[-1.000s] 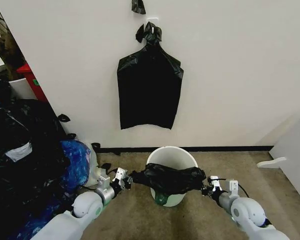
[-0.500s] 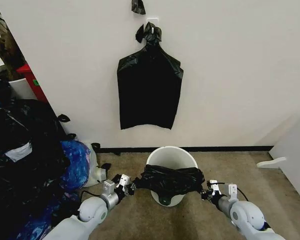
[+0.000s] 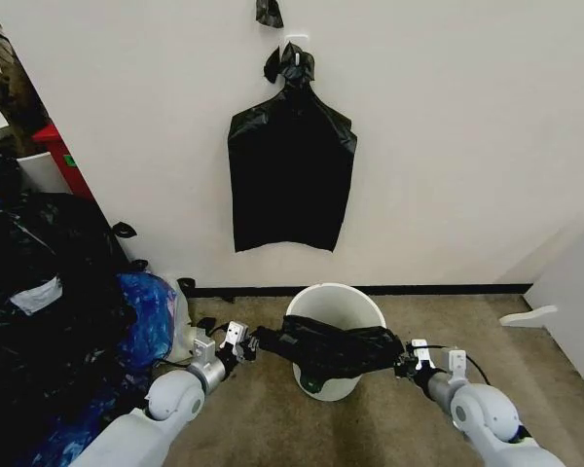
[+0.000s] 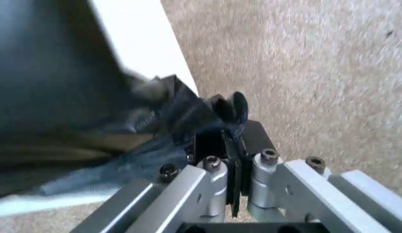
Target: Place the garbage bag over the trash bin.
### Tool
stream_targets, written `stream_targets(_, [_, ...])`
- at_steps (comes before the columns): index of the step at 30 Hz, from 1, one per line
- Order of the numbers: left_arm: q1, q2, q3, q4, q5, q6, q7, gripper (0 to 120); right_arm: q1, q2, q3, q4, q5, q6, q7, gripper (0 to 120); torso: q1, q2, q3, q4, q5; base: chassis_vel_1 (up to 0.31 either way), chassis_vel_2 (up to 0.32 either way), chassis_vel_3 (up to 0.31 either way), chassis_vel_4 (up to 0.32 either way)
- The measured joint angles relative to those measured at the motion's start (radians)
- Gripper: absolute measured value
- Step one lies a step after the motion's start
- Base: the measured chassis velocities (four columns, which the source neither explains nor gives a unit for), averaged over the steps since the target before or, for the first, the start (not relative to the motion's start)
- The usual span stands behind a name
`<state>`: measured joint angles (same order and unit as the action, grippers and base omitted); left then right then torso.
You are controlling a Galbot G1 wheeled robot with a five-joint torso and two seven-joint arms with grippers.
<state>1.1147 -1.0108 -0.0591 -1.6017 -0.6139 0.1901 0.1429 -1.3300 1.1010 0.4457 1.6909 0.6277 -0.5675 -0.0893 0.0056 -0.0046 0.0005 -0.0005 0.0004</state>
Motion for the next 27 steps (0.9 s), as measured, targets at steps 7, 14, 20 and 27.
stream_targets(7, [0.006,-0.036,0.015,0.067,0.009,0.006,0.007,0,0.016,0.026,-0.015,-0.052,-0.029,0.003,-0.008,0,0.000,0.000,0.000,-0.0001,-0.0004,0.000,0.000,0.000,0.000])
stream_targets(14, [0.028,-0.041,0.010,0.037,0.022,0.023,-0.014,7,-0.031,0.014,-0.001,-0.005,-0.038,0.017,-0.005,15,0.000,0.000,0.000,-0.0001,-0.0002,0.000,0.000,0.000,0.000])
stream_targets(20, [0.054,-0.015,-0.003,-0.017,0.026,0.024,-0.043,30,-0.105,-0.006,0.024,0.051,-0.103,0.098,-0.043,36,0.000,0.000,0.000,-0.0001,-0.0003,0.000,0.000,0.000,0.000])
stream_targets(27, [0.099,0.031,-0.028,-0.079,0.061,-0.029,-0.007,58,-0.162,-0.016,0.048,0.090,-0.179,0.147,-0.116,65,0.000,0.000,0.000,-0.0001,-0.0002,0.000,0.000,0.000,0.000])
